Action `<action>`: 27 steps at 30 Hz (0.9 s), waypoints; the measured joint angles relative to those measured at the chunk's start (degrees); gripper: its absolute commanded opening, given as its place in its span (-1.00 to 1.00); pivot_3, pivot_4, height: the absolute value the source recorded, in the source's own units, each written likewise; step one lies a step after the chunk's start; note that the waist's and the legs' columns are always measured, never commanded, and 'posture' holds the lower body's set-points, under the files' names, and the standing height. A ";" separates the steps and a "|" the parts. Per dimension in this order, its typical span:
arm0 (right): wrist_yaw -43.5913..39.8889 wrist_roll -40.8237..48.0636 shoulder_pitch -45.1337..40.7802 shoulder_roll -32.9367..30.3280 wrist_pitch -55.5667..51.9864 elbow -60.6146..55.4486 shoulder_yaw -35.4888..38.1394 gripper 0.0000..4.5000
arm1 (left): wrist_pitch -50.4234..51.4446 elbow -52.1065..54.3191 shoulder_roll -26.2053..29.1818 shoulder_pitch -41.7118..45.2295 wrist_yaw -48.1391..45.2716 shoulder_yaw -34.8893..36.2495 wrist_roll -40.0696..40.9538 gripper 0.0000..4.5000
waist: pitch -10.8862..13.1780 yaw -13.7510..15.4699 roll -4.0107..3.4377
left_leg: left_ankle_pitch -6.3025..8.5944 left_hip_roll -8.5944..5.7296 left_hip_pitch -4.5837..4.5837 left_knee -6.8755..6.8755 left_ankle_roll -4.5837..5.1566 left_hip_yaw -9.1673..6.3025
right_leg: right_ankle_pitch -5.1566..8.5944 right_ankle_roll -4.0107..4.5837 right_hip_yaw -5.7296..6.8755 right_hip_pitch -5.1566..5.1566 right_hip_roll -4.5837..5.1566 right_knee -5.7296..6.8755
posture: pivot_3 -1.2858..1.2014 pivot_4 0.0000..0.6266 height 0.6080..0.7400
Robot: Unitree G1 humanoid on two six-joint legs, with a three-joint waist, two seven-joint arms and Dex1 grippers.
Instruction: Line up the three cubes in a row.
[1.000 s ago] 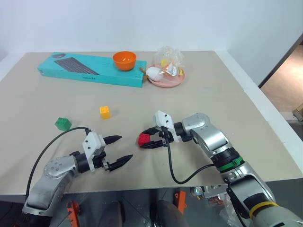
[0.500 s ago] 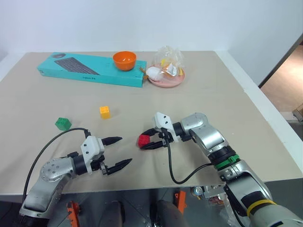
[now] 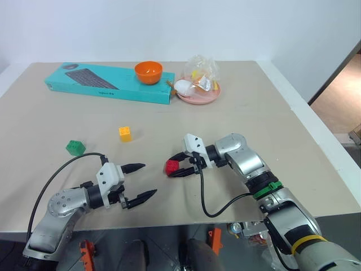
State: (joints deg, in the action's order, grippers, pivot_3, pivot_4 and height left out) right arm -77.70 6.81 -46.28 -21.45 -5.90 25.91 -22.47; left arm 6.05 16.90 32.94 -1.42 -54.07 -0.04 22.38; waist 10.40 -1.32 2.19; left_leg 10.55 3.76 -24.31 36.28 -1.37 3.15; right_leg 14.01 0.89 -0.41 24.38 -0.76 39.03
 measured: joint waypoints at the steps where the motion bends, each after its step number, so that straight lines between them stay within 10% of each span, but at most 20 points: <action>1: 0.12 -0.38 -0.07 -0.02 0.24 0.69 0.00 0.50 | 0.00 0.01 0.00 0.00 0.07 0.00 -0.02 1.00 | 0.00 0.00 0.00 | 0.00 0.00 0.00 0.00 0.00 0.00 | 0.00 0.00 0.00 0.00 0.00 0.00 | 0.03 -0.52 1.00; 4: 0.14 -0.72 -0.12 -0.03 0.82 1.33 0.01 0.97 | 0.01 0.01 -0.02 0.01 0.31 -0.02 -0.09 1.00 | 0.00 0.00 0.00 | 0.00 0.00 0.00 0.00 0.00 0.02 | 0.00 0.00 -0.01 0.00 0.00 0.00 | 0.03 -0.52 1.00; 27: 11.67 10.46 8.03 -2.97 -20.33 -31.59 9.46 0.99 | 3.87 -1.60 -7.74 3.61 20.74 9.80 -0.80 1.00 | 0.00 0.03 0.01 | 0.00 0.02 0.00 0.02 0.00 -0.02 | -0.01 -0.03 0.00 -0.03 0.05 0.02 | 0.03 -0.52 1.00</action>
State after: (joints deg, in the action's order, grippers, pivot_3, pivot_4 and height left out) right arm -66.03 17.27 -38.24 -24.42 -26.23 -5.69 -13.01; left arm 9.91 15.30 25.20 2.19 -33.33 9.76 21.58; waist 10.40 -1.29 2.20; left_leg 10.55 3.78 -24.30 36.30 -1.38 3.12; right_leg 14.00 0.86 -0.41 24.35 -0.71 39.05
